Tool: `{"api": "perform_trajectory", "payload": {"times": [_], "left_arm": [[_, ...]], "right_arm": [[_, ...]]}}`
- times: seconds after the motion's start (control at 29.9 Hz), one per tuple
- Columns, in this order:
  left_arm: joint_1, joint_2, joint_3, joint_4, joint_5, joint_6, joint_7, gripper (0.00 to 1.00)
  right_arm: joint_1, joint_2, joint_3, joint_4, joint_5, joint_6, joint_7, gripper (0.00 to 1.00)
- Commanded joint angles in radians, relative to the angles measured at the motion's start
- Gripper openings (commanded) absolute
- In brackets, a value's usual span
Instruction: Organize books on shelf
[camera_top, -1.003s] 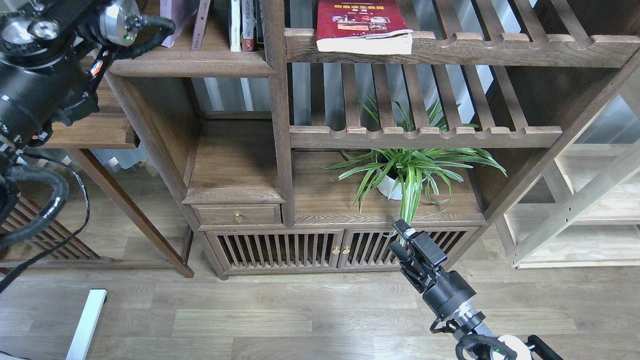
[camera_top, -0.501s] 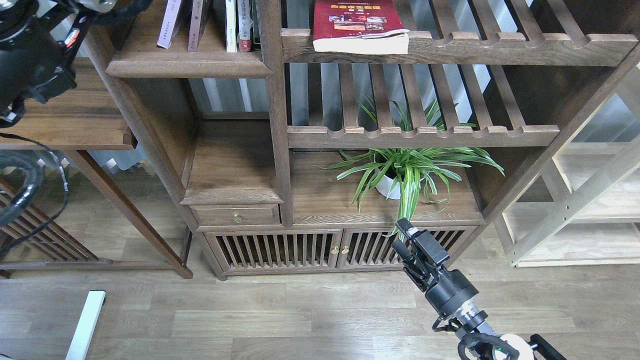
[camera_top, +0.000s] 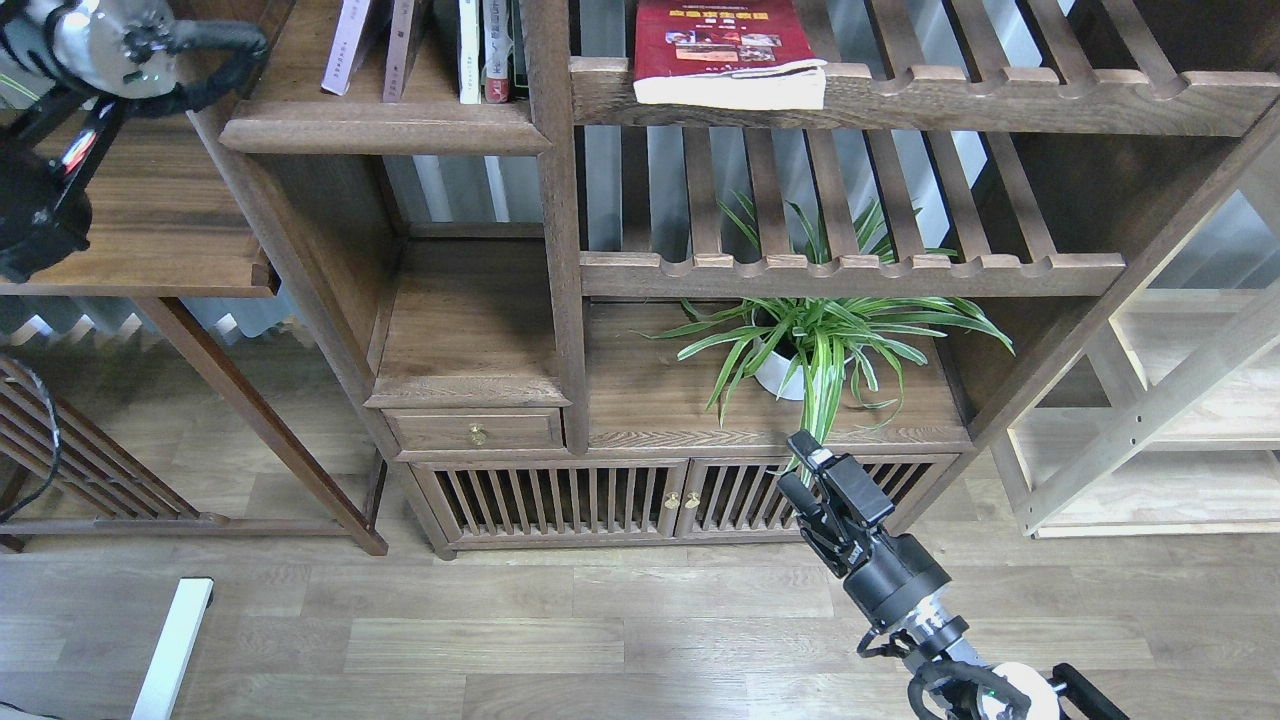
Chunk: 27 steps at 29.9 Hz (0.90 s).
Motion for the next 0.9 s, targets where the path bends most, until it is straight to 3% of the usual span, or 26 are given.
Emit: {"api": "perform_trajectory", "payload": {"times": [0.0,0.1,0.17,0.3,0.4,0.5,0.6,0.77,0.87], "left_arm": [[0.090,0.060,-0.058,-0.048,-0.026,-0.209,-0.086,0.99],[0.153,0.095,-0.096,-0.048,-0.024,-0.423,-0.115,0.99],[0.179,0.104,-0.116,-0.048,-0.027,-0.519,-0.117,0.99],[0.214,0.048,-0.156,-0.056,-0.131,-0.537,-0.147,0.99],[0.225,-0.017,-0.153,-0.059,-0.279,-0.537,-0.125,0.99],[0.248,-0.072,-0.143,-0.086,-0.374,-0.537,-0.066,0.99],[0.360,-0.125,-0.139,-0.166,-0.389,-0.537,0.036,0.99],[0.524,-0.234,-0.132,-0.237,-0.388,-0.537,0.110,0.99],[0.578,-0.299,-0.130,-0.240,-0.388,-0.537,0.177,0.99]], "right_arm": [[0.015,0.005,0.001,0.003,-0.001,0.000,-0.002,0.96],[0.047,-0.003,0.002,0.005,-0.002,0.000,-0.002,0.95],[0.064,-0.008,0.004,0.009,-0.004,0.000,-0.002,0.95],[0.077,-0.040,0.012,0.022,-0.027,0.000,-0.005,0.96],[0.107,-0.042,0.013,0.057,-0.034,0.000,-0.005,0.96],[0.130,-0.022,0.010,0.071,-0.034,0.000,-0.004,0.95],[0.153,0.021,0.010,0.089,-0.036,0.000,-0.004,0.95],[0.212,0.075,0.010,0.095,-0.037,0.000,-0.004,0.95],[0.255,0.093,0.007,0.098,-0.066,0.000,-0.004,0.95]]}}
